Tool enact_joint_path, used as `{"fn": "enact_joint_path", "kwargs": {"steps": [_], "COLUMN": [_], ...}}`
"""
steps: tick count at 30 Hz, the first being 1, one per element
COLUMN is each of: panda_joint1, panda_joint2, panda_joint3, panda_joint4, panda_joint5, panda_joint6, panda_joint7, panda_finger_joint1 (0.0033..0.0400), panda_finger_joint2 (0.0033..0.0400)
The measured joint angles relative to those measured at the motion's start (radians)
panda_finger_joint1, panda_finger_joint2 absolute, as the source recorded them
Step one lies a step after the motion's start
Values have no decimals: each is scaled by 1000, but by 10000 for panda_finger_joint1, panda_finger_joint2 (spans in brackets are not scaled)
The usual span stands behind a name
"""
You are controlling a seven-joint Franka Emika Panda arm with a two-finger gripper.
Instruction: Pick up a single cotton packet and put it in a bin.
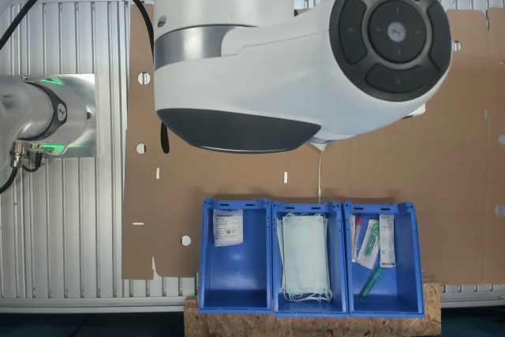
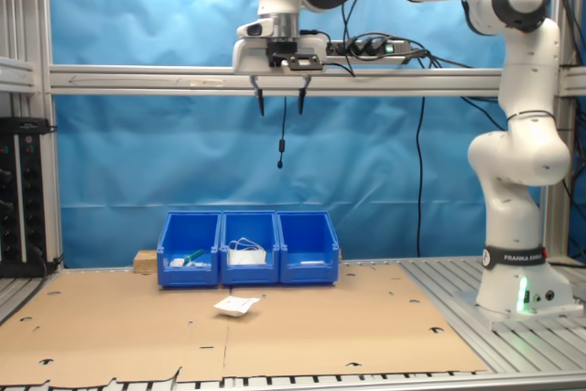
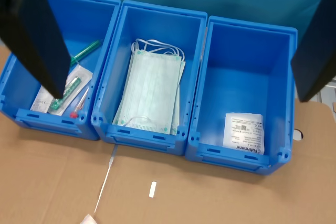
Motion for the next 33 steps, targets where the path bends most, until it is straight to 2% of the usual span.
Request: {"fn": "enact_joint_path", "kwargs": {"steps": [10,28,33], "panda_joint1": [0,3,7], "panda_joint2": [66,335,387], "panda_joint3": [0,10,16], "panda_joint4": [2,1,-1], "panda_joint5": [0,0,0], "panda_joint6": [48,232,286], "panda_joint7": [0,0,0], "panda_finger_joint1": [400,400,400], "panda_finger_joint2": [400,400,400]}}
